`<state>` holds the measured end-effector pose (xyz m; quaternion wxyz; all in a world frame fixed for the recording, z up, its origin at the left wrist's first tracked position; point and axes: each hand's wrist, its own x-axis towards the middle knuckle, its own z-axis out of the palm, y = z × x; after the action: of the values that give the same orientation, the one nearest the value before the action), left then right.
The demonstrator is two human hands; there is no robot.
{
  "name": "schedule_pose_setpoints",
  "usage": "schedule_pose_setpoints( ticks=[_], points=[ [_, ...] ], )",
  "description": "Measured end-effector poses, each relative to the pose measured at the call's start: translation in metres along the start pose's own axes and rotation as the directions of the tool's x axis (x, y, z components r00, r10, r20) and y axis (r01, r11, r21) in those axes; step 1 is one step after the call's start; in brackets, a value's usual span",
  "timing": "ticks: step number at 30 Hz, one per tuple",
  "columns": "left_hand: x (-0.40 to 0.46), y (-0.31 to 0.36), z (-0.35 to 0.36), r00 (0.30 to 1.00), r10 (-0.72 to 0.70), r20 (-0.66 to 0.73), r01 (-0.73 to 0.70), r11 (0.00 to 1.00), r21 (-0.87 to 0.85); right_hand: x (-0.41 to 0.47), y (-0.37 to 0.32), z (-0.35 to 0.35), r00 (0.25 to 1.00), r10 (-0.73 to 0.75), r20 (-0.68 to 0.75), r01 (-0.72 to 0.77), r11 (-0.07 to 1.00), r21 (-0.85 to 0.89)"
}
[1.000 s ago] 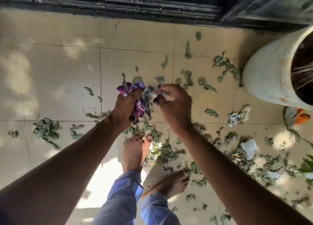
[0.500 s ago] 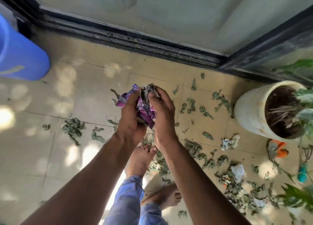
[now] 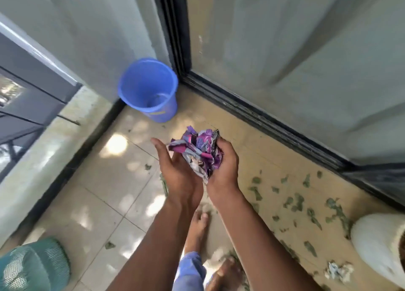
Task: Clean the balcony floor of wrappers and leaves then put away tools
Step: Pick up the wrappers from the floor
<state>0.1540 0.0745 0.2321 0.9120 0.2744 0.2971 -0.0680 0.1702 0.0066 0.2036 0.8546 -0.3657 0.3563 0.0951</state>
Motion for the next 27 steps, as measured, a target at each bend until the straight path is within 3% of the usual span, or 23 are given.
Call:
schedule_pose_setpoints(
  ticks=[4,8,16,21,27],
  points=[
    [0.039,0.041,-0.022,0.994,0.079,-0.081,-0.085,0.994,-0.075,0.023,0.025,0.049,0.997,0.062,0.049,-0.063,0.998,0.008],
    [0.09,0.076,-0.039,0.981,0.037,-0.189,-0.052,0.996,-0.076,0.059,0.048,0.092,0.994,0.103,0.043,-0.1,0.993,-0.056],
    [0.194,0.152,-0.043,0.986,-0.075,-0.149,0.078,0.997,0.015,0.135,0.055,0.177,0.985,0.175,-0.006,-0.175,0.984,-0.022],
    [0.241,0.197,-0.05,0.972,-0.208,-0.107,0.211,0.977,0.013,0.183,0.047,0.207,0.958,0.279,-0.069,-0.287,0.938,-0.196],
    [0.26,0.211,-0.06,0.96,-0.212,-0.183,0.205,0.977,-0.055,0.204,0.036,0.207,0.921,0.388,-0.03,-0.377,0.87,-0.316]
  ],
)
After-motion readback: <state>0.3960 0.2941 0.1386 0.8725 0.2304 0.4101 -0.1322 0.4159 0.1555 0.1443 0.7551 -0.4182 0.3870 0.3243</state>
